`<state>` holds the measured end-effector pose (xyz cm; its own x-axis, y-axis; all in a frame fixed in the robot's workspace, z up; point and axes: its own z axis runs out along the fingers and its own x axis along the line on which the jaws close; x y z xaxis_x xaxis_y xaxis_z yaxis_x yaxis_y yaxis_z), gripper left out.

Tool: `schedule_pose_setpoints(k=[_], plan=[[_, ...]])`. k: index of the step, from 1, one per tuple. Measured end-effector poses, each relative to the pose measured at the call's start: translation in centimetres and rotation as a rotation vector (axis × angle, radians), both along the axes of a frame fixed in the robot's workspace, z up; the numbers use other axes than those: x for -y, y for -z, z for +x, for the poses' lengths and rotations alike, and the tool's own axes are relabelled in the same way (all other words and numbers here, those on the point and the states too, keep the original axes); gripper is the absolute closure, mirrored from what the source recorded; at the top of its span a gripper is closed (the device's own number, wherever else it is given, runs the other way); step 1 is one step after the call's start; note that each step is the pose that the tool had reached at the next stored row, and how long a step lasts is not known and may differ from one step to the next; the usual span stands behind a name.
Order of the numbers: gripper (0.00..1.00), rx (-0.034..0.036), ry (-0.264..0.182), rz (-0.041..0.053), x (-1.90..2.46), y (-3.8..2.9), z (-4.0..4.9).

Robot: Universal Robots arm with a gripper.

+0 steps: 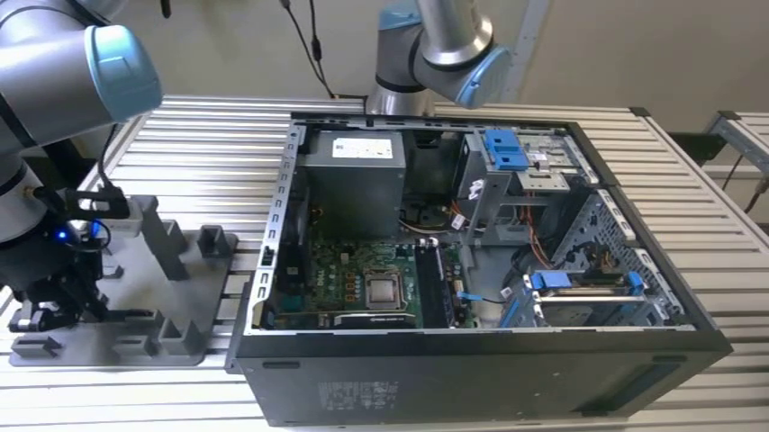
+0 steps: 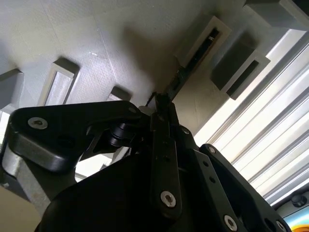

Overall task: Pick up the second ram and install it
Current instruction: 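Pick up the second ram and move it above second insertion slot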

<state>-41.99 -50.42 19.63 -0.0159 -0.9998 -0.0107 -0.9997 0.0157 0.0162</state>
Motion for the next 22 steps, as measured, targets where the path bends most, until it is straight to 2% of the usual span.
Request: schedule_pose_setpoints(k=[13, 22], plan=[[0.86, 0.0000, 0.000, 0.0000, 0.00, -1.76, 0.00], [0.86, -0.0001, 0.000, -0.0001, 0.00, -3.62, 0.00]])
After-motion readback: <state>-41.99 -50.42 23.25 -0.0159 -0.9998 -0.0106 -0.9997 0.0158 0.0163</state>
